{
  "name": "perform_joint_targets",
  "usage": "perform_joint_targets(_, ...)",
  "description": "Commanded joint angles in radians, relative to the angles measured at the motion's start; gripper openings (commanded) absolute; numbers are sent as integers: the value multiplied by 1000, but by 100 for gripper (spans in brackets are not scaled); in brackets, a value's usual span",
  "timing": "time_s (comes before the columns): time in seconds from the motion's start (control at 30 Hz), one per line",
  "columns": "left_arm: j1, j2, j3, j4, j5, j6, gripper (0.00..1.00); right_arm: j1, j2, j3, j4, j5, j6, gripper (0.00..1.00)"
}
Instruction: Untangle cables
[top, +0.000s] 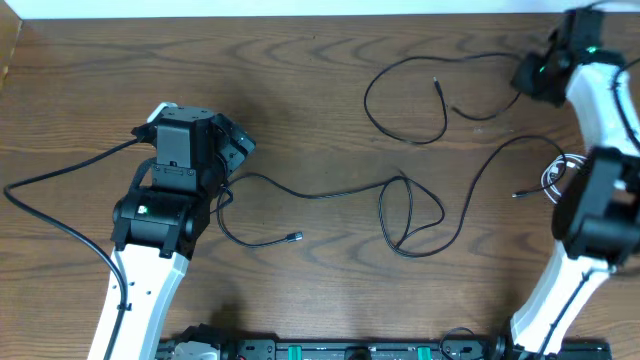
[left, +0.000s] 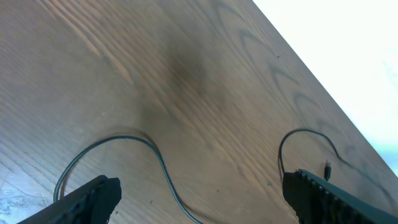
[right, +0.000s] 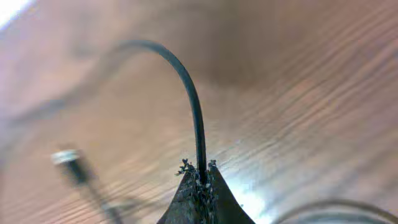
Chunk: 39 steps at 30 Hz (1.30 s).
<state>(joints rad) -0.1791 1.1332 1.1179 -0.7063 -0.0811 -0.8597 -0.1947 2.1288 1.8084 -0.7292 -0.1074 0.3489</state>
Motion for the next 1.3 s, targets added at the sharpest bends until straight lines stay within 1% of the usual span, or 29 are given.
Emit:
perform_joint_targets(0.0,5,3,12,-1,-6,9,90,8,-126,11,-16,-35,21,1)
perform_joint_targets(0.1,5,3,12,0,-6,9,90,8,-174,11,-29,-128,21,1)
perform_joint_targets(0.17,5,3,12,0,-6,9,90,8,-196,11,-34,-227,21,1)
perform_joint_targets(0.27,5,3,12,-1,-6,9,90,18,-201,11,-34,-365,26,1)
perform_joint_targets(0.33,5,3,12,0,-6,9,90,34,-197,11,-44,-401,25,1)
perform_joint_targets(0.4,5,3,12,-1,-6,9,90,54,-197,11,-61,-340,19,1)
perform_joint_targets(0.43,5,3,12,0,-6,9,90,66,-197,11,-84,-244,26,6)
perform_joint_targets(0.47,5,3,12,0,-6,9,90,73,-197,11,-104,-174,40,17)
perform_joint_targets(0.5,5,3,12,0,-6,9,90,80,-197,11,-131,-92,65,31)
perform_joint_targets(0.53,5,3,12,-1,-6,9,90,84,-195,10,-161,-18,95,40)
perform_joint_targets(0.57,5,3,12,0,-6,9,90,85,-190,9,-189,43,126,43)
perform_joint_targets(0.63,5,3,12,0,-6,9,90,85,-172,0,-230,126,183,43)
perform_joint_targets(0.67,5,3,12,0,-6,9,90,84,-158,-9,-236,158,197,45)
perform_joint_targets(0.7,5,3,12,0,-6,9,90,84,-143,-18,-233,180,197,49)
perform_joint_targets(0.83,5,3,12,0,-6,9,90,79,-71,-32,-216,264,186,53)
perform_joint_targets(0.93,5,3,12,0,-6,9,90,61,-15,-32,-167,274,128,68)
perform_joint_targets(0.97,5,3,12,0,-6,9,90,54,2,-32,-154,274,112,69)
perform_joint_targets(1.1,5,3,12,0,-6,9,90,16,69,-32,-158,274,86,63)
perform_joint_targets(1.27,5,3,12,0,-6,9,90,-27,121,-32,-155,274,80,63)
